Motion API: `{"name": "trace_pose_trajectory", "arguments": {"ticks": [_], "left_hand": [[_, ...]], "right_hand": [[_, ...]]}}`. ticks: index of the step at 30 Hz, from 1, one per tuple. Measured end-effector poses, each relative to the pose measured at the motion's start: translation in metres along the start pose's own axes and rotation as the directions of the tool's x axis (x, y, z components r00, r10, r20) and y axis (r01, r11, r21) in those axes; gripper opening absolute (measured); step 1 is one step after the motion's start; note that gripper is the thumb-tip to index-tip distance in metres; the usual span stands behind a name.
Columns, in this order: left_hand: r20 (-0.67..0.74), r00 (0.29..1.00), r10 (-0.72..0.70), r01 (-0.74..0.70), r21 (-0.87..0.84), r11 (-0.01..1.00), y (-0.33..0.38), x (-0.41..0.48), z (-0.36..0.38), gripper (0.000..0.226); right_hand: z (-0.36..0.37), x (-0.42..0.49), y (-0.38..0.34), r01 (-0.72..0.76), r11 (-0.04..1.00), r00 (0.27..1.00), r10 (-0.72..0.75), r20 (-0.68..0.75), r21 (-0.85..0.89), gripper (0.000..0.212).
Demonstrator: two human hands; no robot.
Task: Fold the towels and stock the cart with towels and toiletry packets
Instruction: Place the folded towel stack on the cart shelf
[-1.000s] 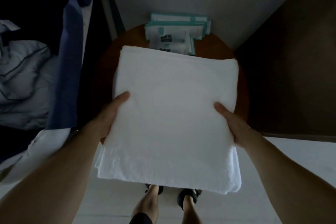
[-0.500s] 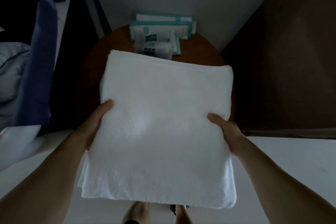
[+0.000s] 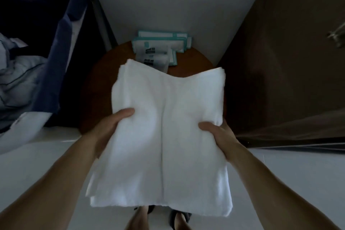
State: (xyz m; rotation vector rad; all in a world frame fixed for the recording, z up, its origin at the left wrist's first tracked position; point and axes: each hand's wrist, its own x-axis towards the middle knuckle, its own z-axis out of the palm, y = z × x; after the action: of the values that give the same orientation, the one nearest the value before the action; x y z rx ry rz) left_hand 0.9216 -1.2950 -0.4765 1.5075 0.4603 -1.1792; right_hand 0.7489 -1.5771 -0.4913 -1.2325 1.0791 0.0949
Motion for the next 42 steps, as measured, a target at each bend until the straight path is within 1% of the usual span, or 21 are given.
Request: {"name": "trace_pose_trajectory", "arguments": {"ticks": [1, 2, 4, 6, 8, 9, 11, 13, 15, 17, 21, 26, 28, 31, 35, 37, 39, 40, 42], "left_hand": [[0.001, 0.998, 0.062, -0.062, 0.022, 0.998, 0.001, -0.013, 0.015, 0.068], [-0.038, 0.988, 0.146, -0.144, 0.061, 0.988, 0.002, -0.028, 0.032, 0.072], [-0.106, 0.947, 0.304, -0.29, 0.132, 0.948, 0.004, -0.059, 0.061, 0.08], [-0.12, 0.915, 0.385, -0.356, 0.207, 0.911, 0.004, -0.087, 0.082, 0.089], [-0.149, 0.874, 0.463, -0.409, 0.289, 0.866, 0.004, -0.11, 0.1, 0.095], [-0.159, 0.852, 0.499, -0.428, 0.337, 0.838, 0.004, -0.124, 0.11, 0.096], [-0.169, 0.817, 0.552, -0.453, 0.404, 0.794, 0.002, -0.149, 0.127, 0.098], [-0.145, 0.8, 0.582, -0.482, 0.423, 0.767, -0.004, -0.176, 0.14, 0.101], [-0.094, 0.784, 0.613, -0.522, 0.434, 0.734, -0.014, -0.201, 0.151, 0.101], [-0.039, 0.77, 0.637, -0.561, 0.433, 0.705, -0.029, -0.223, 0.162, 0.1], [0.06, 0.742, 0.668, -0.63, 0.402, 0.664, -0.059, -0.264, 0.194, 0.096], [0.209, 0.705, 0.678, -0.699, 0.364, 0.615, -0.1, -0.303, 0.271, 0.1], [0.263, 0.684, 0.681, -0.726, 0.338, 0.599, -0.117, -0.317, 0.314, 0.097], [0.329, 0.645, 0.69, -0.764, 0.313, 0.565, -0.144, -0.334, 0.389, 0.087], [0.442, 0.6, 0.667, -0.799, 0.288, 0.528, -0.191, -0.359, 0.507, 0.087], [0.488, 0.588, 0.645, -0.804, 0.262, 0.534, -0.216, -0.371, 0.562, 0.086], [0.512, 0.581, 0.632, -0.804, 0.244, 0.542, -0.237, -0.38, 0.61, 0.088], [0.524, 0.579, 0.624, -0.804, 0.245, 0.541, -0.246, -0.383, 0.631, 0.091], [0.544, 0.577, 0.609, -0.802, 0.239, 0.547, -0.258, -0.387, 0.668, 0.095]], "right_hand": [[0.004, -0.009, -0.004, 0.033, 0.999, 0.999, -0.033, 0.002, -0.02, 0.066], [0.007, -0.019, -0.009, 0.062, 0.997, 0.998, -0.062, 0.004, -0.041, 0.067], [0.007, -0.041, -0.02, 0.115, 0.99, 0.993, -0.114, 0.007, -0.082, 0.076], [-0.001, -0.06, -0.03, 0.175, 0.979, 0.984, -0.178, -0.012, -0.108, 0.085], [-0.009, -0.078, -0.037, 0.229, 0.964, 0.971, -0.236, -0.042, -0.133, 0.088], [-0.015, -0.093, -0.041, 0.257, 0.958, 0.963, -0.265, -0.053, -0.129, 0.087], [-0.026, -0.119, -0.045, 0.316, 0.942, 0.943, -0.324, -0.074, -0.111, 0.075], [-0.04, -0.151, -0.045, 0.373, 0.924, 0.918, -0.381, -0.106, -0.088, 0.062], [-0.056, -0.183, -0.039, 0.418, 0.905, 0.892, -0.425, -0.154, -0.073, 0.06], [-0.073, -0.215, -0.028, 0.456, 0.887, 0.864, -0.46, -0.203, -0.071, 0.061], [-0.113, -0.276, -0.004, 0.502, 0.862, 0.815, -0.5, -0.293, -0.071, 0.057], [-0.198, -0.343, 0.024, 0.531, 0.844, 0.738, -0.506, -0.447, -0.077, 0.06], [-0.241, -0.366, 0.034, 0.553, 0.83, 0.703, -0.51, -0.495, -0.069, 0.058], [-0.315, -0.393, 0.052, 0.584, 0.809, 0.645, -0.51, -0.569, -0.062, 0.058], [-0.435, -0.426, 0.082, 0.602, 0.794, 0.558, -0.49, -0.67, -0.08, 0.06], [-0.492, -0.44, 0.099, 0.601, 0.794, 0.499, -0.466, -0.731, -0.096, 0.066], [-0.542, -0.453, 0.11, 0.573, 0.808, 0.454, -0.451, -0.769, -0.136, 0.081], [-0.563, -0.457, 0.114, 0.559, 0.816, 0.444, -0.444, -0.778, -0.147, 0.086], [-0.601, -0.46, 0.118, 0.542, 0.825, 0.436, -0.438, -0.786, -0.159, 0.091]]}}
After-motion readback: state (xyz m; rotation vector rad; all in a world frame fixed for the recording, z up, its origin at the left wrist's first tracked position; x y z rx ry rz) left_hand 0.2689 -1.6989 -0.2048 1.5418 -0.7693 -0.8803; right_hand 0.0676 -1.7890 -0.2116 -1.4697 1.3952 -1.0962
